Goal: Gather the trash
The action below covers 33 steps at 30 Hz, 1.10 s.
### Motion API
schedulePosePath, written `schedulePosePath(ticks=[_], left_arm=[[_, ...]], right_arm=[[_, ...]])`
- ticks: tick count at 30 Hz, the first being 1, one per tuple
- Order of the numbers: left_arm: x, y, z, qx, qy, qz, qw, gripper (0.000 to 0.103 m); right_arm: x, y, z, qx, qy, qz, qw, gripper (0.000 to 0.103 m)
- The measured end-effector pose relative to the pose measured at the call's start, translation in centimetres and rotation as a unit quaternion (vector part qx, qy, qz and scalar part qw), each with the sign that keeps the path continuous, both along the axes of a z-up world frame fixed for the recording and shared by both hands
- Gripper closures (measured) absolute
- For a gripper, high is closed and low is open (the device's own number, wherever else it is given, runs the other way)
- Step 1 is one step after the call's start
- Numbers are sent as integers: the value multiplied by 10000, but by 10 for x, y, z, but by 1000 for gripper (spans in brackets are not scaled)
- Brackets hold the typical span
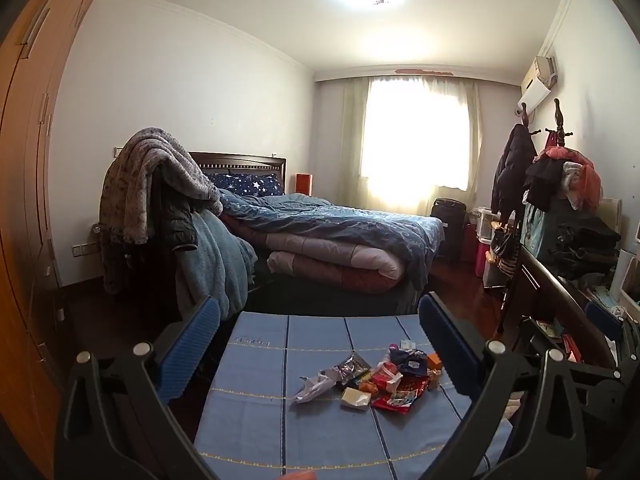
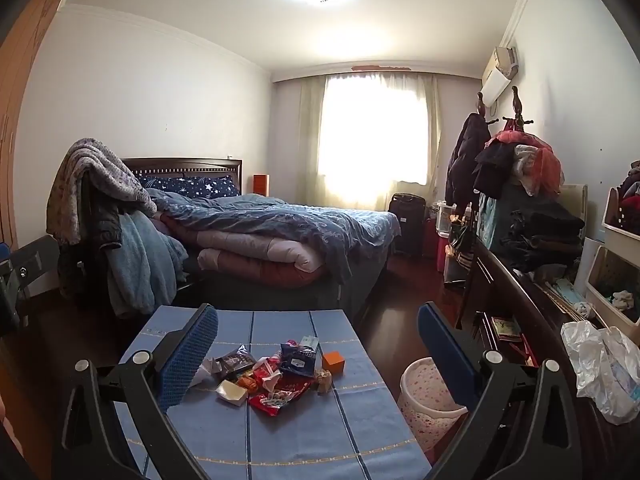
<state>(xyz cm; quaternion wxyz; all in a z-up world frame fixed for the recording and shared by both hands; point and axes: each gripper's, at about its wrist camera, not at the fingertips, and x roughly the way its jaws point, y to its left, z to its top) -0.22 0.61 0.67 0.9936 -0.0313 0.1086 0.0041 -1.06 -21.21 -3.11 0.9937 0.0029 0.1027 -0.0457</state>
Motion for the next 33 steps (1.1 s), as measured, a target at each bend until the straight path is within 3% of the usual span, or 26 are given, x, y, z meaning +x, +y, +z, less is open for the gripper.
schedulePosePath(ticks=[33], left_arm=[[7,-5,-12,-10,113,21,9999,3]], right_arm=[[7,-5,-12,-4,189,8,9998,4]])
